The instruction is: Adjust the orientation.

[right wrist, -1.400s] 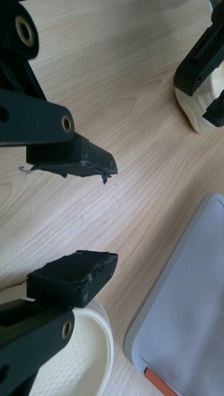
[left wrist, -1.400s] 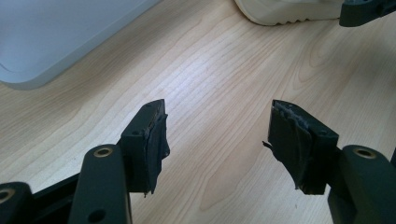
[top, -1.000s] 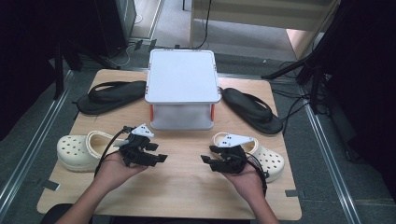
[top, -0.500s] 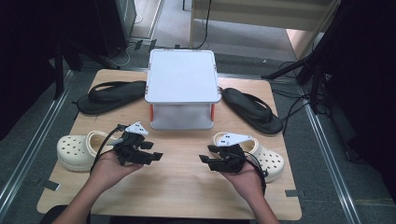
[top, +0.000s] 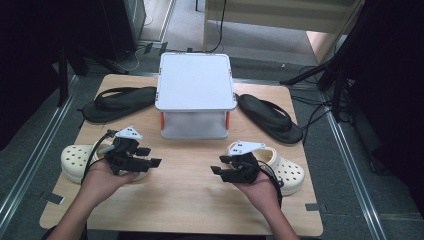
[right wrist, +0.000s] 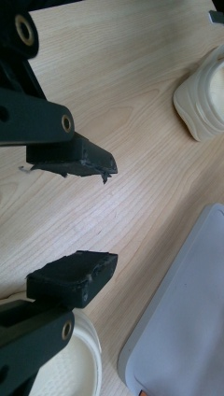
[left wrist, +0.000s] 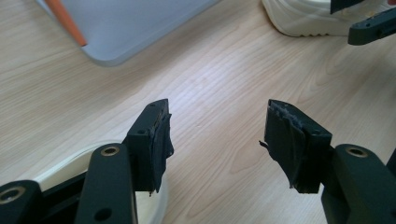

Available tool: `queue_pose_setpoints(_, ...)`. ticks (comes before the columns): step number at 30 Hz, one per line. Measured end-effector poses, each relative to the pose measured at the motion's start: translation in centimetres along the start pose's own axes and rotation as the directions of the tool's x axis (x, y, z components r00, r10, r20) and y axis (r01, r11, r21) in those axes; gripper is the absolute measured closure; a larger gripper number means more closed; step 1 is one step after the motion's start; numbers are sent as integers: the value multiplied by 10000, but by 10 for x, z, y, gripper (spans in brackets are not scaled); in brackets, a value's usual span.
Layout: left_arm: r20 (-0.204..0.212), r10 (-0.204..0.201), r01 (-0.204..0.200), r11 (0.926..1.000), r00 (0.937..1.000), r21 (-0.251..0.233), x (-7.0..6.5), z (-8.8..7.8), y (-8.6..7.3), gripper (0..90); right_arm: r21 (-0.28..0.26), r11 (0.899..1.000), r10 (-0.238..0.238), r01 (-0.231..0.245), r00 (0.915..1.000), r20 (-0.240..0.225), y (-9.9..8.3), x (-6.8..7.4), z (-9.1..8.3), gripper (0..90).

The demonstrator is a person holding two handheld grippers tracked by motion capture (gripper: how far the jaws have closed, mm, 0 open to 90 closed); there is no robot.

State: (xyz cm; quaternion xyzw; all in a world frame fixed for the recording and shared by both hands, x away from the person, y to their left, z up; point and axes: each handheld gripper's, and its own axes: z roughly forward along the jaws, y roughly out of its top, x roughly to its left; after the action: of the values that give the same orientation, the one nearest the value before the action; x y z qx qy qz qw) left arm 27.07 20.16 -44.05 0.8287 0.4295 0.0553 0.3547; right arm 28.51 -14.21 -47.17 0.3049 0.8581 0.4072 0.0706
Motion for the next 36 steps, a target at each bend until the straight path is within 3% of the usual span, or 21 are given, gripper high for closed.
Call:
queue_pose_setpoints(11, -402, -563, 560, 9984, 9976, -86, 18, -26, -9, 417, 130, 9999, -91, 94, 9997, -221, 4, 0, 7, 514)
queue_pose_setpoints(25, -923, -1292, 1253, 9910, 9873, -470, 43, -62, -21, 421, 345, 9992, -174, 190, 9988, -456, 8, 4, 15, 512)
queue_pose_setpoints(31, -1312, -1693, 1628, 9849, 9768, -585, 58, -79, -26, 422, 406, 9989, -207, 227, 9986, -488, 8, 4, 17, 511)
queue_pose_setpoints(32, -1436, -1892, 1816, 9813, 9714, -644, 64, -83, -28, 422, 425, 9988, -211, 232, 9986, -483, 8, 4, 17, 512)
queue_pose_setpoints(34, -1504, -1993, 1916, 9794, 9683, -644, 67, -85, -30, 422, 433, 9988, -201, 221, 9987, -473, 8, 4, 17, 511)
queue_pose_setpoints(36, -1637, -2208, 2121, 9748, 9615, -690, 76, -88, -34, 421, 451, 9987, -207, 229, 9986, -477, 7, 4, 17, 511)
